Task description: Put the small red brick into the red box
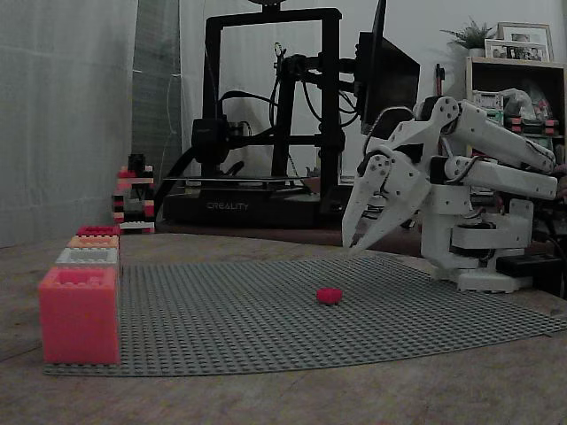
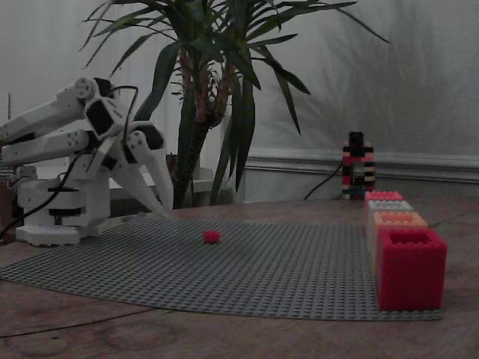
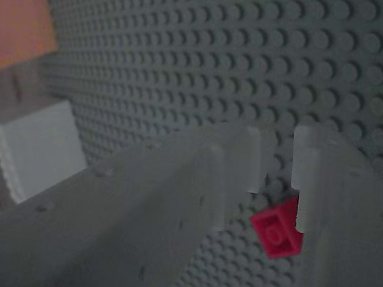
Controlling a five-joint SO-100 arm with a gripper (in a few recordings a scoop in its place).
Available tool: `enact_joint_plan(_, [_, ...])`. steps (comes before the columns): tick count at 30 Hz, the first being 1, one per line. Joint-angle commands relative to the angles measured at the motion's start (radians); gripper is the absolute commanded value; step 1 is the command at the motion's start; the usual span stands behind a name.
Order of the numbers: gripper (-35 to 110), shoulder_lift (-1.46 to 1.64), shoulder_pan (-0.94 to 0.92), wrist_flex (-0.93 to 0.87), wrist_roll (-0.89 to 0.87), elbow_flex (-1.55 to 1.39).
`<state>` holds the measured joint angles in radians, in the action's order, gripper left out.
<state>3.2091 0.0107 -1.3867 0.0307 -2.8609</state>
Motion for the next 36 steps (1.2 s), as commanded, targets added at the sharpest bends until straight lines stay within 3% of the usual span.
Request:
enact_joint_plan(1, [0, 0.012, -0.012, -0.018, 0.008, 0.0])
enact_joint_plan(17, [0, 0.002, -0.011, -0.012, 0.006, 0.0])
enact_joint_plan(22, [0, -0.153, -0.006, 0.061, 0.029, 0.077])
enact_joint_plan(36, [2, -0.811, 0.164, 0.178, 0.518, 0.385])
